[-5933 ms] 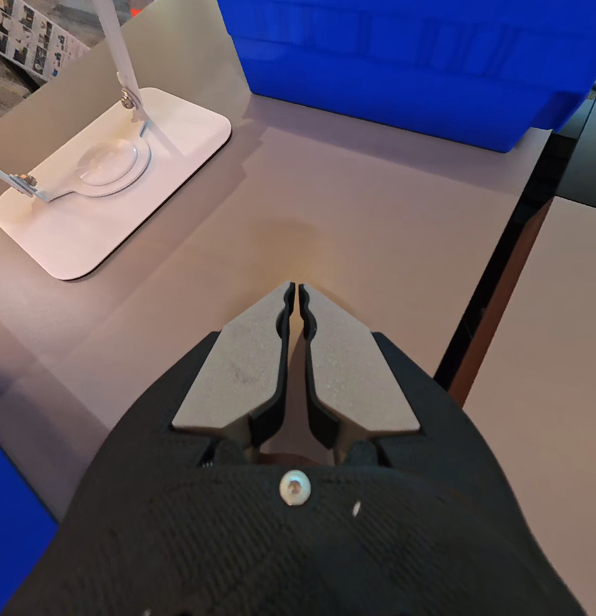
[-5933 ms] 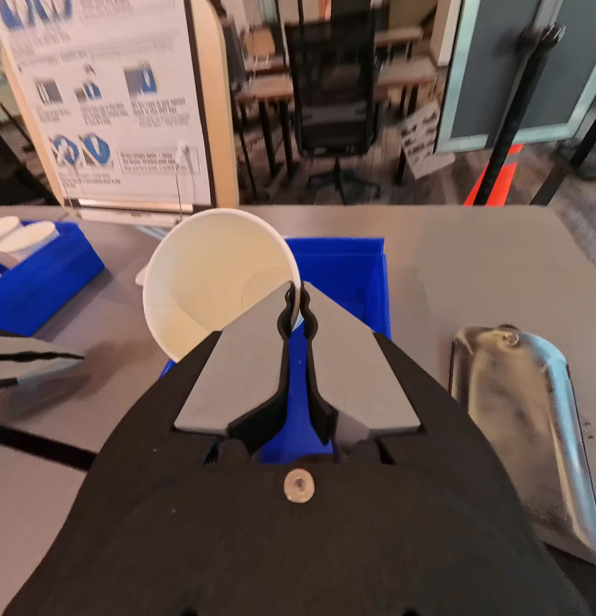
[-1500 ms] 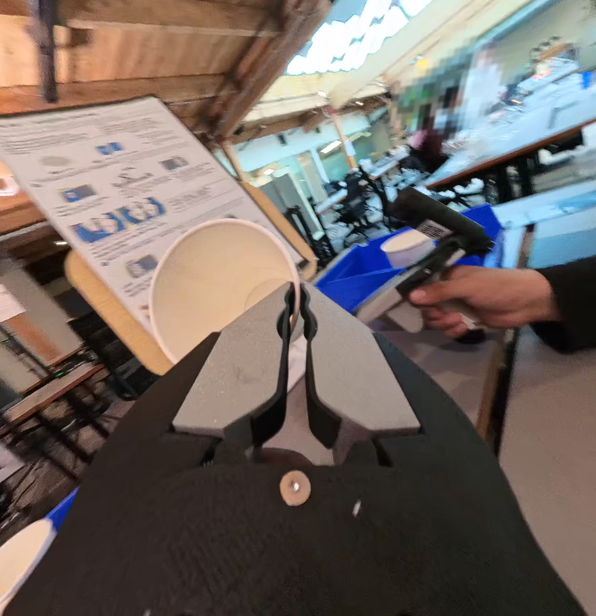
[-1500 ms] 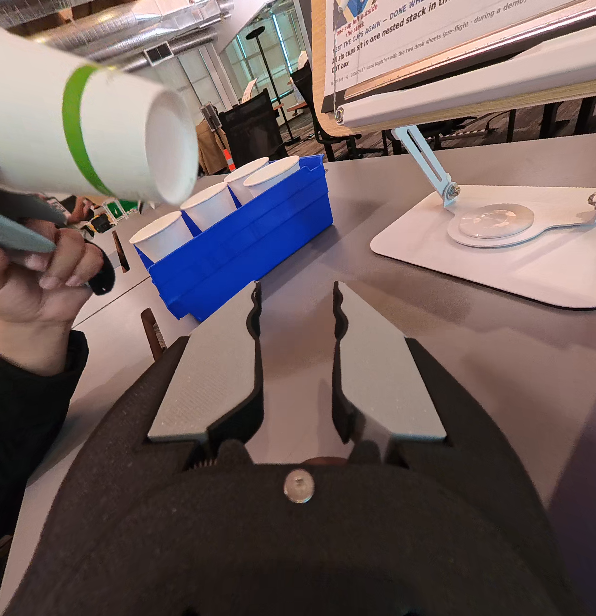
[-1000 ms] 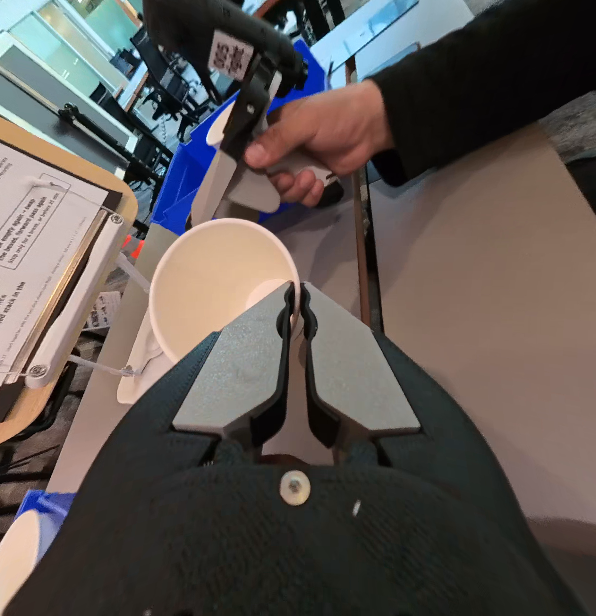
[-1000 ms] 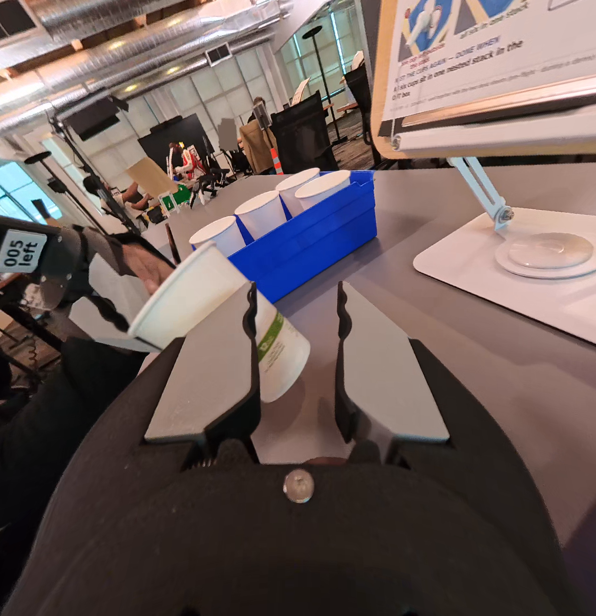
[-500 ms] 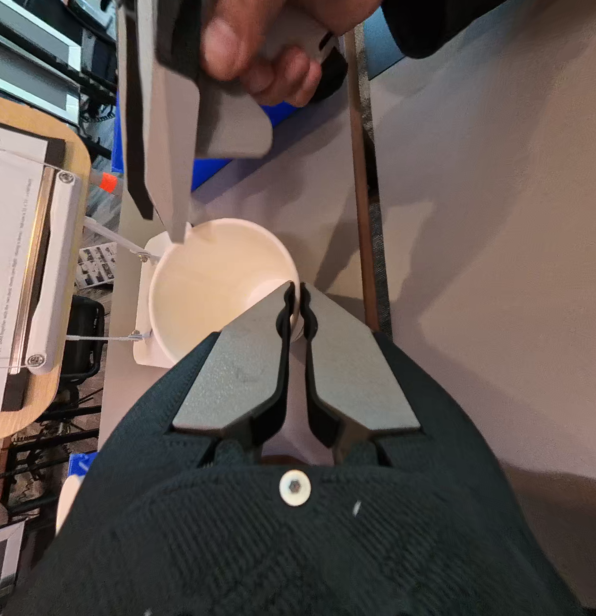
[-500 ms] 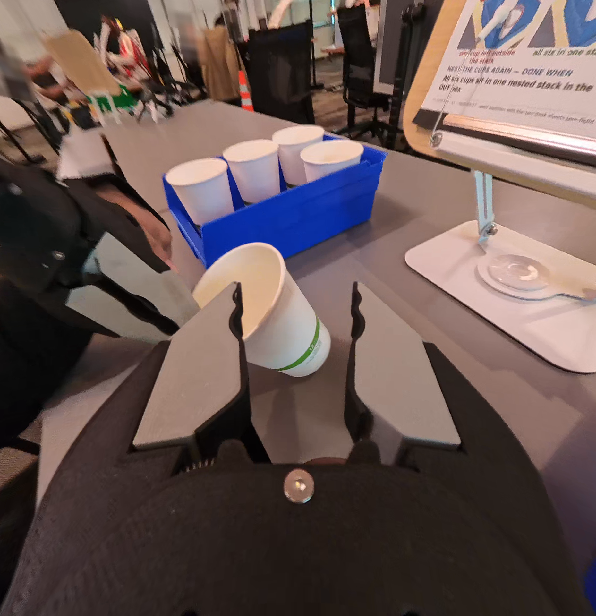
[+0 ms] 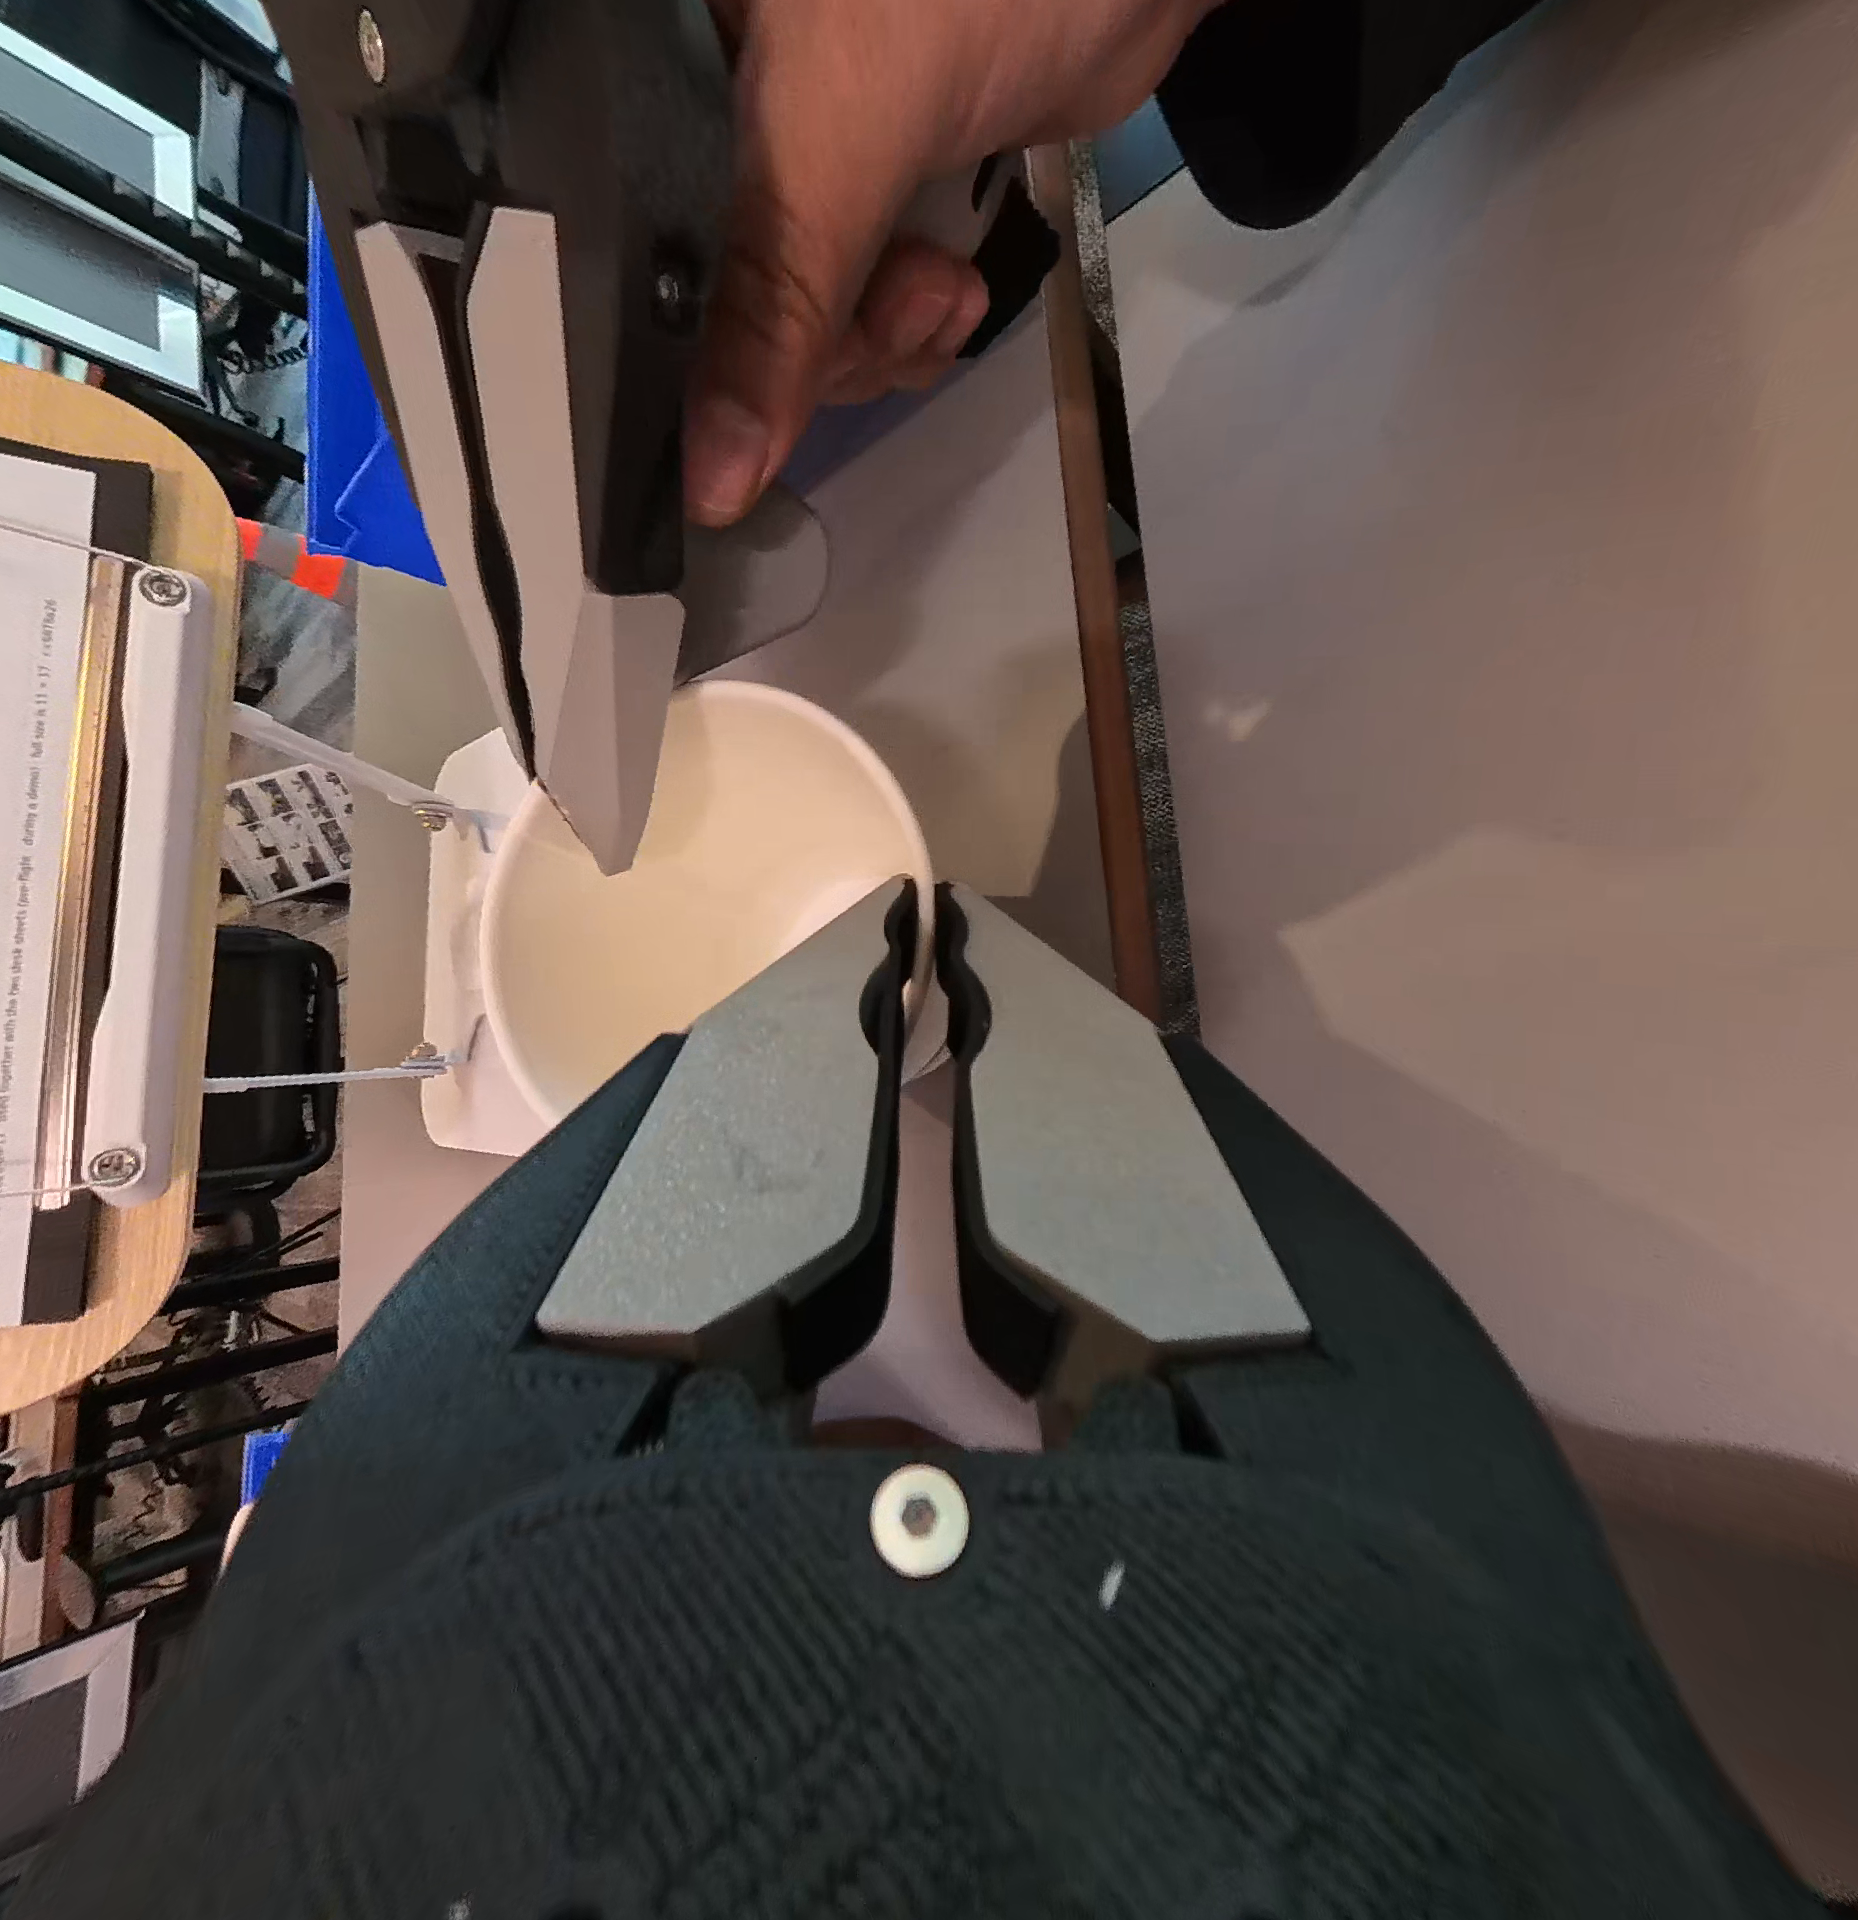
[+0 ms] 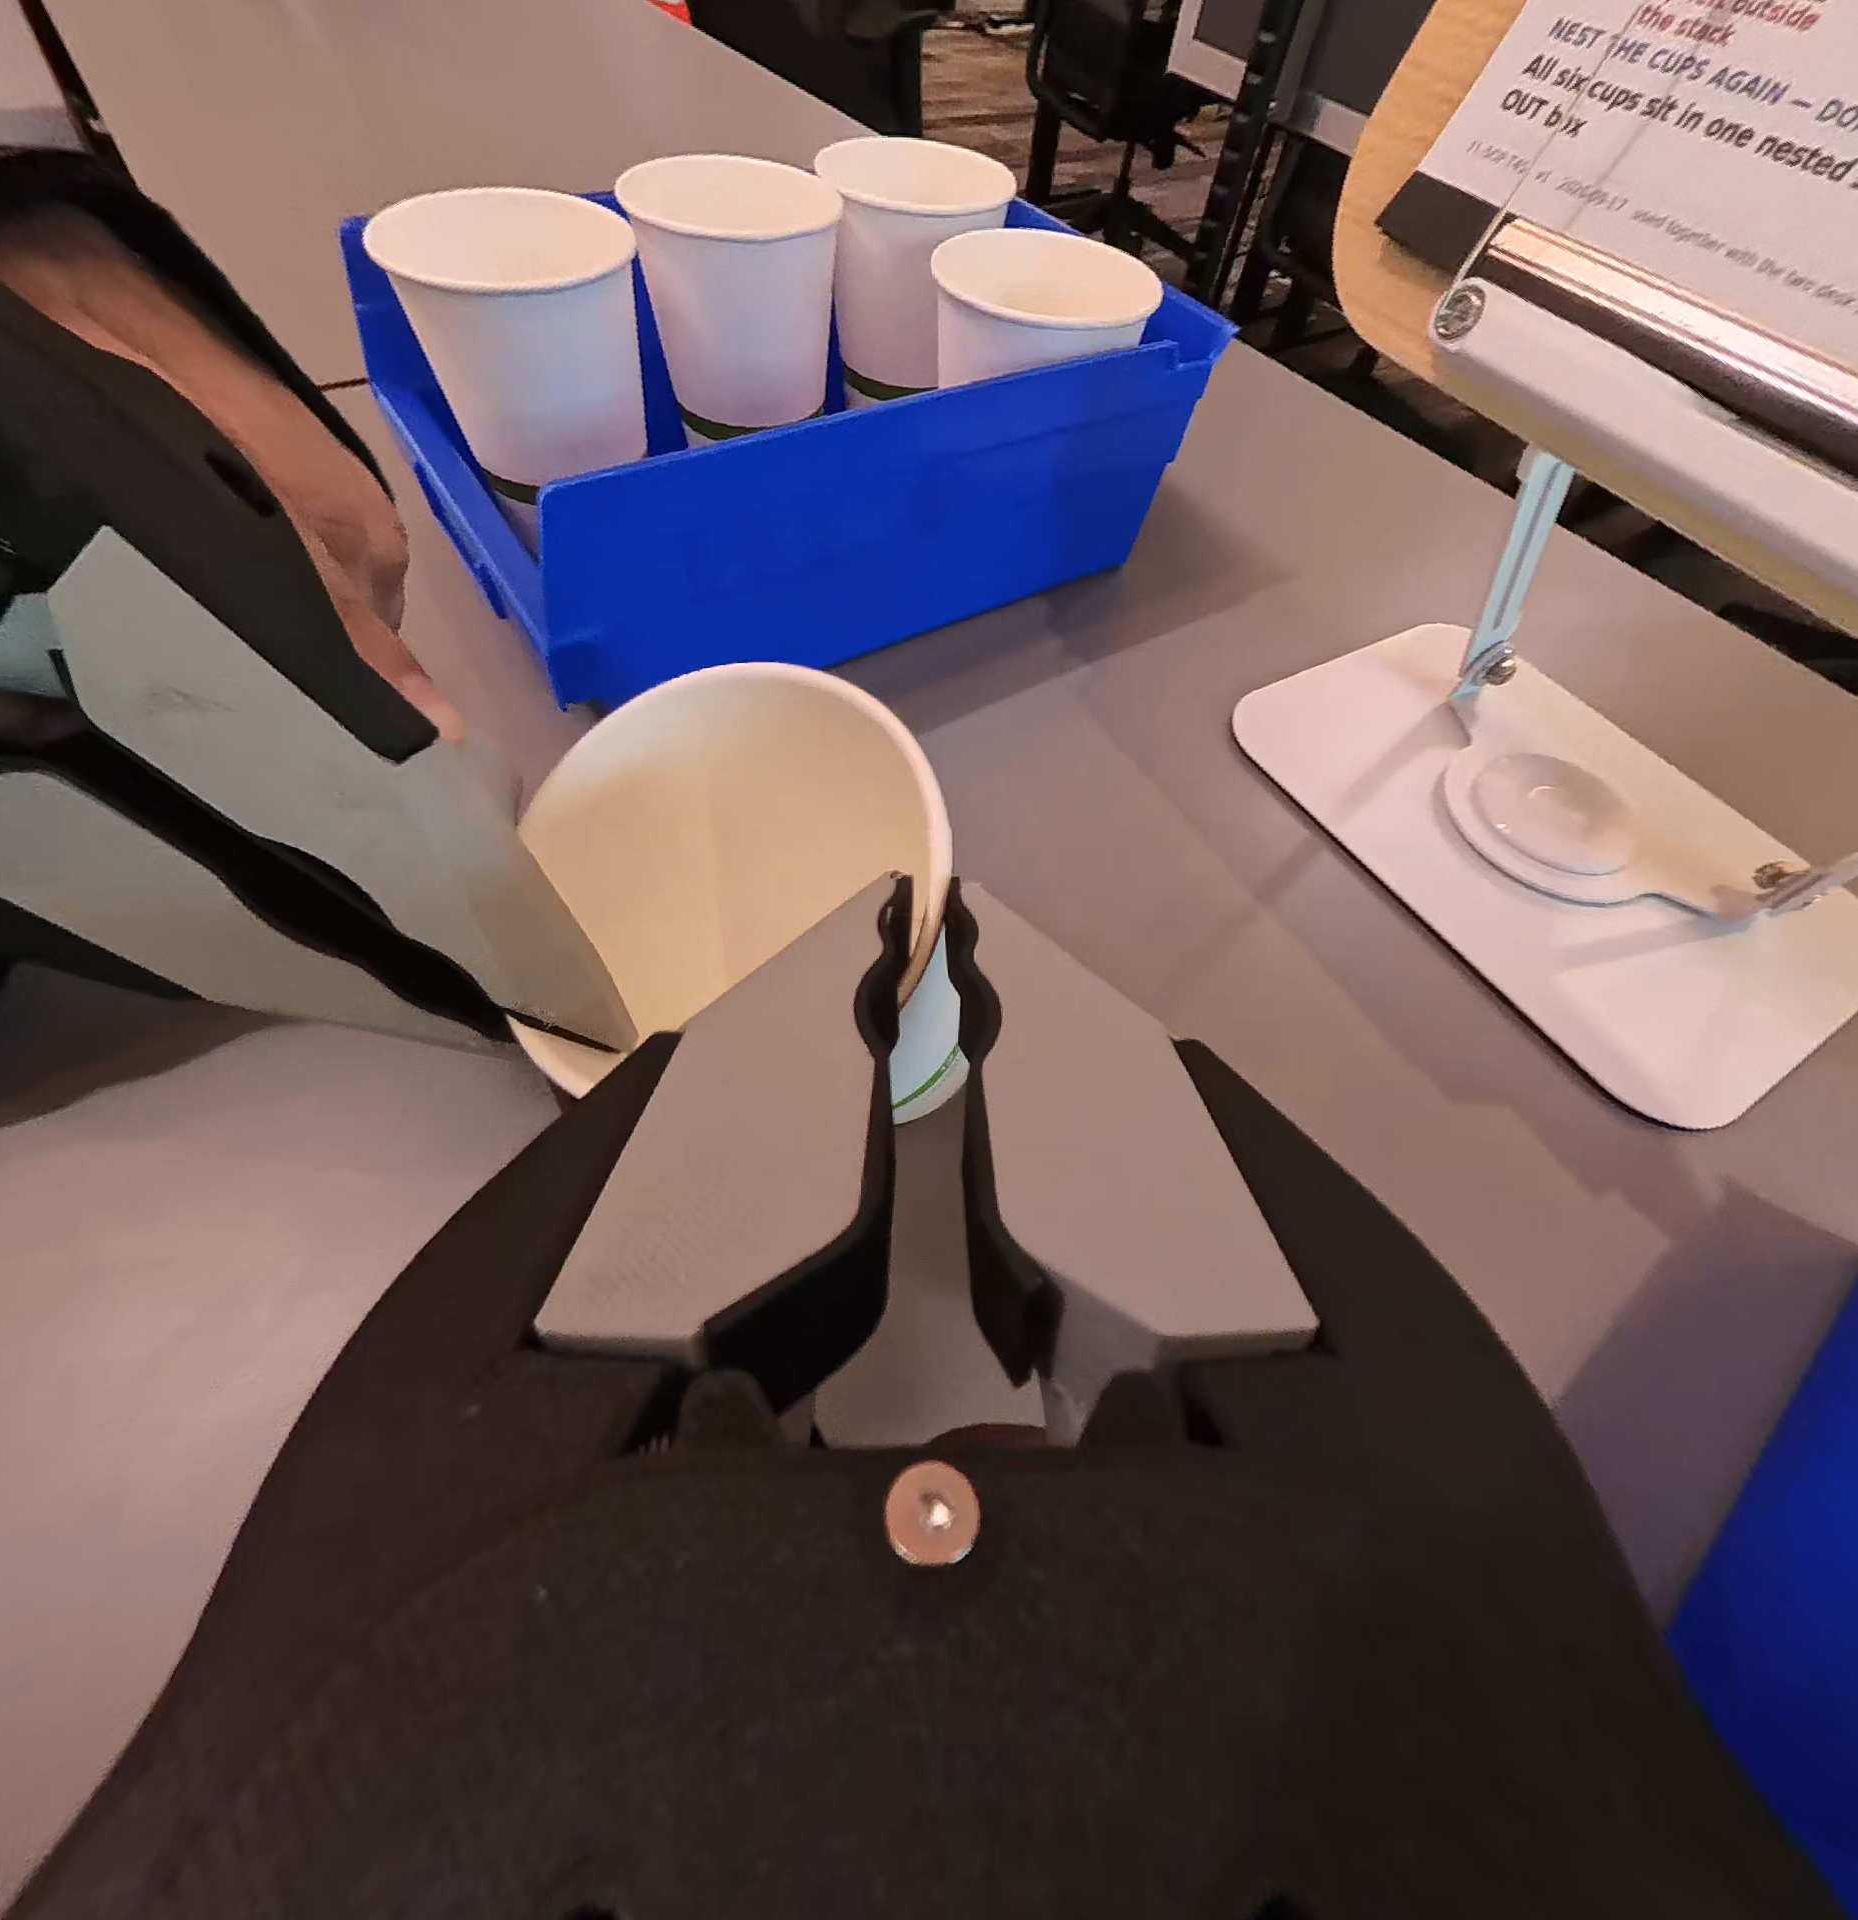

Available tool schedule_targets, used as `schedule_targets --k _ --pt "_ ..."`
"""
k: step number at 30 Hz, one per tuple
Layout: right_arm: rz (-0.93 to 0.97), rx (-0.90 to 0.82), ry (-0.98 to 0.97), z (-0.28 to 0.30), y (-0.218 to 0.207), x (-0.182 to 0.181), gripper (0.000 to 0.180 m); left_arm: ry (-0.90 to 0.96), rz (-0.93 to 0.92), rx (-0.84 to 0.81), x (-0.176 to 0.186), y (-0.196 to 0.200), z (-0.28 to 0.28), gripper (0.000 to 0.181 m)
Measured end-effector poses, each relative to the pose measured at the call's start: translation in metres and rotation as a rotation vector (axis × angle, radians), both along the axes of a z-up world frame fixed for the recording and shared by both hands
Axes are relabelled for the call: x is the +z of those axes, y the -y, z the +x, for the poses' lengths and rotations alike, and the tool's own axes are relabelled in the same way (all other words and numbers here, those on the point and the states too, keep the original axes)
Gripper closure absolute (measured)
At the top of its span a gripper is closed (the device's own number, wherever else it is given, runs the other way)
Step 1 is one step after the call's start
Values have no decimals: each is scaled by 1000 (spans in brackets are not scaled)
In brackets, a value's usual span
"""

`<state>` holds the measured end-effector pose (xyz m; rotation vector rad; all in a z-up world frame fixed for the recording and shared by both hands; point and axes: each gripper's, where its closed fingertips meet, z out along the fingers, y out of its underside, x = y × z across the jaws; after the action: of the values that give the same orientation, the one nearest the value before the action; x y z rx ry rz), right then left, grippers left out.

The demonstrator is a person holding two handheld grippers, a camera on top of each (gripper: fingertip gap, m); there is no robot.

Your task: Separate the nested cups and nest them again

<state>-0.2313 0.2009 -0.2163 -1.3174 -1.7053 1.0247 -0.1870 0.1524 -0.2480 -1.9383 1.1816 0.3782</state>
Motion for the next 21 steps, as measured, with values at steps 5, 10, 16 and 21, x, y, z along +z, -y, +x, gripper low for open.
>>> schedule_targets --k 5,10,16,21 --pt "-92 -35 -51 0 -12 9 180 54 143 -3 17 -9 5 177" --pt "-225 -36 -112 4 -19 23 180 190 287 -34 45 -9 13 169" --pt "-277 -114 -241 12 -43 46 180 441 371 -89 79 2 19 158" --pt "-300 -162 -477 34 -62 90 180 683 440 -71 108 5 6 155"
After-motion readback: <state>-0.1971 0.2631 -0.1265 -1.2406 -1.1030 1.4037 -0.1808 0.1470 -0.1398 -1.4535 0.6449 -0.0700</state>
